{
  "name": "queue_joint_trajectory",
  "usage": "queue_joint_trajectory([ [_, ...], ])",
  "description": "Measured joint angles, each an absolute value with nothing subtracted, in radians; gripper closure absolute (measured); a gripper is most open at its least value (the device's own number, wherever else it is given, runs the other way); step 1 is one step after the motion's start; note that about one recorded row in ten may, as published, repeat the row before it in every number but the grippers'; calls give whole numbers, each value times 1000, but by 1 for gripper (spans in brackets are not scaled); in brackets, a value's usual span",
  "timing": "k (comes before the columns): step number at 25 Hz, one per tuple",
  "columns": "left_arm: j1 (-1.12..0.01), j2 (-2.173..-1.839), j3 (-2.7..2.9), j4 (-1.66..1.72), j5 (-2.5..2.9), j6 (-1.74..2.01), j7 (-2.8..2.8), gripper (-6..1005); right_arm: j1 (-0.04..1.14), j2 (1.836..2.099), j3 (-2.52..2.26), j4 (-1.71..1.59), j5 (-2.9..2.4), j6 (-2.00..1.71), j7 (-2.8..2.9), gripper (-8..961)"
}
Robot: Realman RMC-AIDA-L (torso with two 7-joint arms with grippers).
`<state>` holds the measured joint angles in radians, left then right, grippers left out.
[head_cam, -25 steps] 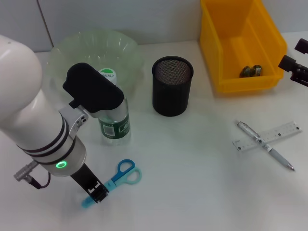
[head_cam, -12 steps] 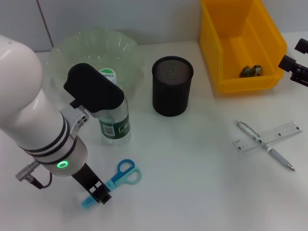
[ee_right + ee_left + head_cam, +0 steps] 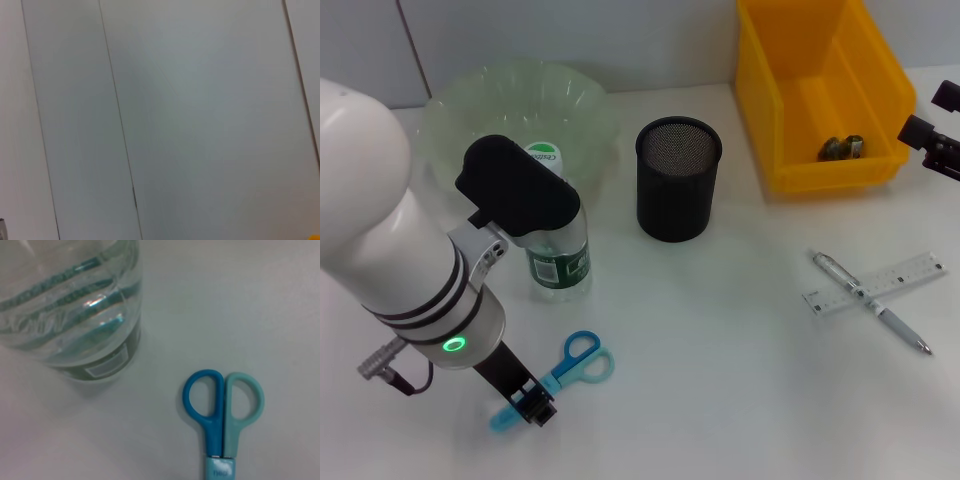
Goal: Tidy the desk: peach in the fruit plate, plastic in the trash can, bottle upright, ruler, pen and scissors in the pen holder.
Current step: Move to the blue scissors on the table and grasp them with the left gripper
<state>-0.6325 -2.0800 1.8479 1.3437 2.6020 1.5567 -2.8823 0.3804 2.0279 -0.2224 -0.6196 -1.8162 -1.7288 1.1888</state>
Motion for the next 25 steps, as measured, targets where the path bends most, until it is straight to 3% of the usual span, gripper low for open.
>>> queue_joint_trajectory([
  [25,-639,-2080,1864,1306,2601,1529,-2879,588,383,2029,-222,-620,-1816,-1728,1178,166],
])
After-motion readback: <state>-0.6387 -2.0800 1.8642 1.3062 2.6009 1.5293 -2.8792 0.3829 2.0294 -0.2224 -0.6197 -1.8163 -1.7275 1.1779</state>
